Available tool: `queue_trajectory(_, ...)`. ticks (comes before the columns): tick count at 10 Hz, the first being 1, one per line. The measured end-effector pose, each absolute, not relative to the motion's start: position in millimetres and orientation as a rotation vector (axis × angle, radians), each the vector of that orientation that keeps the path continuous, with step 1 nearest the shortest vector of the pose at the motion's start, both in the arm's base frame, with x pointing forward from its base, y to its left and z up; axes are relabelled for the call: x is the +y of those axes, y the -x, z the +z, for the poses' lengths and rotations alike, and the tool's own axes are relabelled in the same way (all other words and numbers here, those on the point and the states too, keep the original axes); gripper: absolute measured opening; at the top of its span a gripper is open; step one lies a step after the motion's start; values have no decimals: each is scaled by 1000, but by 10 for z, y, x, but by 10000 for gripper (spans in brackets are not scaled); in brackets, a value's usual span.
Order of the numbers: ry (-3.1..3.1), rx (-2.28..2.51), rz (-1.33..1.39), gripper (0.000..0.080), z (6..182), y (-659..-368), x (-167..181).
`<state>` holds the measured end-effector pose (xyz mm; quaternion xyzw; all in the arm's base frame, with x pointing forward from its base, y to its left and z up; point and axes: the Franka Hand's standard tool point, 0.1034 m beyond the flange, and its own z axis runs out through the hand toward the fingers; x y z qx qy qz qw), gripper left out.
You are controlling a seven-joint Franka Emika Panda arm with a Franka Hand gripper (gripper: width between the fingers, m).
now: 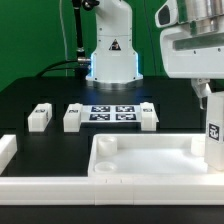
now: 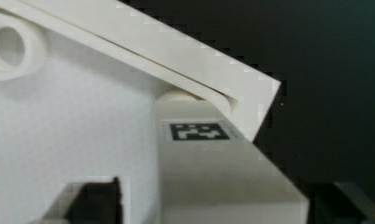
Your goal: Assemble desk
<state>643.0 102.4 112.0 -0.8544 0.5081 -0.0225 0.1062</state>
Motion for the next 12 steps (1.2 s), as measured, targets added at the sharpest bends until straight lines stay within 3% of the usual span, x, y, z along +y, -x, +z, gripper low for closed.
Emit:
queue_trajectory(1, 2661, 1270, -84, 609, 1123, -6413, 1059)
queue_trajectory(2, 2809, 974, -119, 637, 1127, -6408, 1101)
queue_trajectory(6, 2968, 416, -160, 648, 1114, -6387, 1148)
queue_trajectory(9, 3035, -434, -114, 648, 1145, -6396, 1079)
queue_trajectory(12, 3037, -425, -127, 636, 1136, -6390, 1053)
